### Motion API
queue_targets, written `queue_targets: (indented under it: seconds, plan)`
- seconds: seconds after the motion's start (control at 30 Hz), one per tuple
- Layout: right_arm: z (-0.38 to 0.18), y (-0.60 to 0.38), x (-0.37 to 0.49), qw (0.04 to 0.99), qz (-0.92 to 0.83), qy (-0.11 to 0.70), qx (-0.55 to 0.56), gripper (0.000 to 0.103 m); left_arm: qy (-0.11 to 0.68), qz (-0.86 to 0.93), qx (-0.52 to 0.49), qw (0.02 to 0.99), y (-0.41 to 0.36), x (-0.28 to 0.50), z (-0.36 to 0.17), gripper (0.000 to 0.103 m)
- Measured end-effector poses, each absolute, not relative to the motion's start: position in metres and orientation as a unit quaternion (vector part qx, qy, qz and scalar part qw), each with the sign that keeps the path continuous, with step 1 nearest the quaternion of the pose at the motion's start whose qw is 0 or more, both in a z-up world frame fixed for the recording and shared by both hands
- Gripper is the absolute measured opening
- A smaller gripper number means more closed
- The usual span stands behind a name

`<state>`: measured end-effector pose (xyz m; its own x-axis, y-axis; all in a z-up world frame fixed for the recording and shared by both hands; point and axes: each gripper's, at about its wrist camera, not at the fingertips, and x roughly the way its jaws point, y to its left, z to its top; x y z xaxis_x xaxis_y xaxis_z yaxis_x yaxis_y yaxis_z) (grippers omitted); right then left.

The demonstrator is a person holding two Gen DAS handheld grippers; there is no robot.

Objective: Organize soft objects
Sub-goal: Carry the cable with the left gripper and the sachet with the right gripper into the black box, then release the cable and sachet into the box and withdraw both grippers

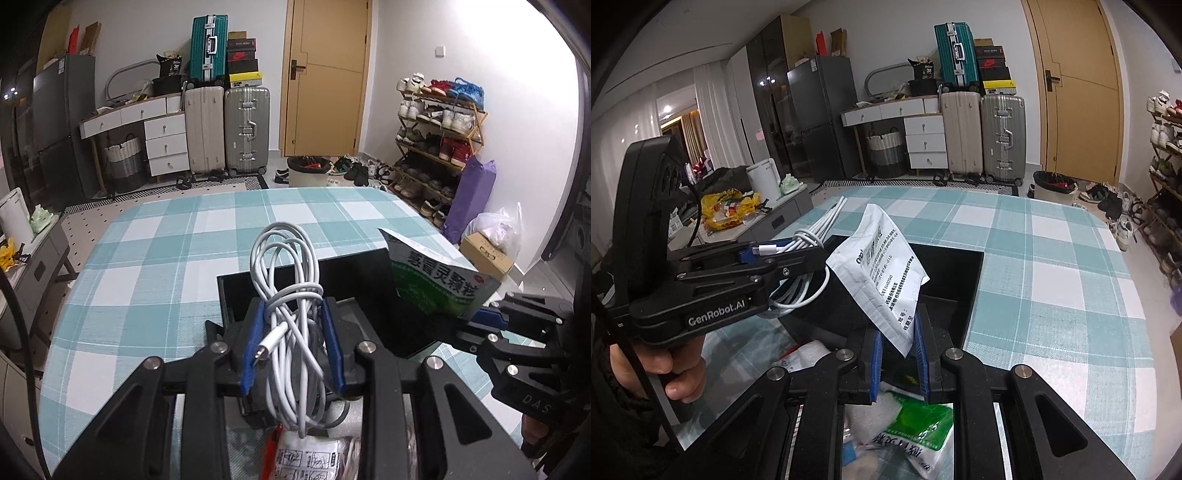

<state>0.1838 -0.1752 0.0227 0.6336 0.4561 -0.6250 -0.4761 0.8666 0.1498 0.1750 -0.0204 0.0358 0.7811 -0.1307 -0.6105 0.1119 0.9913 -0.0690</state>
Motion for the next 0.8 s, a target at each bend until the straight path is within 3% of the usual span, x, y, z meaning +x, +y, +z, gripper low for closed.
queue_targets:
  seconds: [0.63,0.73,0.77,0.8]
  plan:
    - [-0.004,-0.166,0.218,0.894,0.242,0.374,-0.05,0.016,0.35,-0.033,0.037,0.936,-0.031,0.205,0.02,0.03]
    - [-0.005,-0.165,0.219,0.894,0.242,0.373,-0.055,0.021,0.364,-0.027,0.035,0.931,-0.029,0.209,0.016,0.033]
    - [-0.004,-0.164,0.219,0.895,0.241,0.37,-0.057,0.027,0.366,-0.024,0.036,0.93,-0.029,0.208,0.015,0.034]
    - [-0.003,-0.165,0.217,0.897,0.243,0.365,-0.058,0.035,0.365,-0.023,0.037,0.93,-0.029,0.206,0.016,0.04]
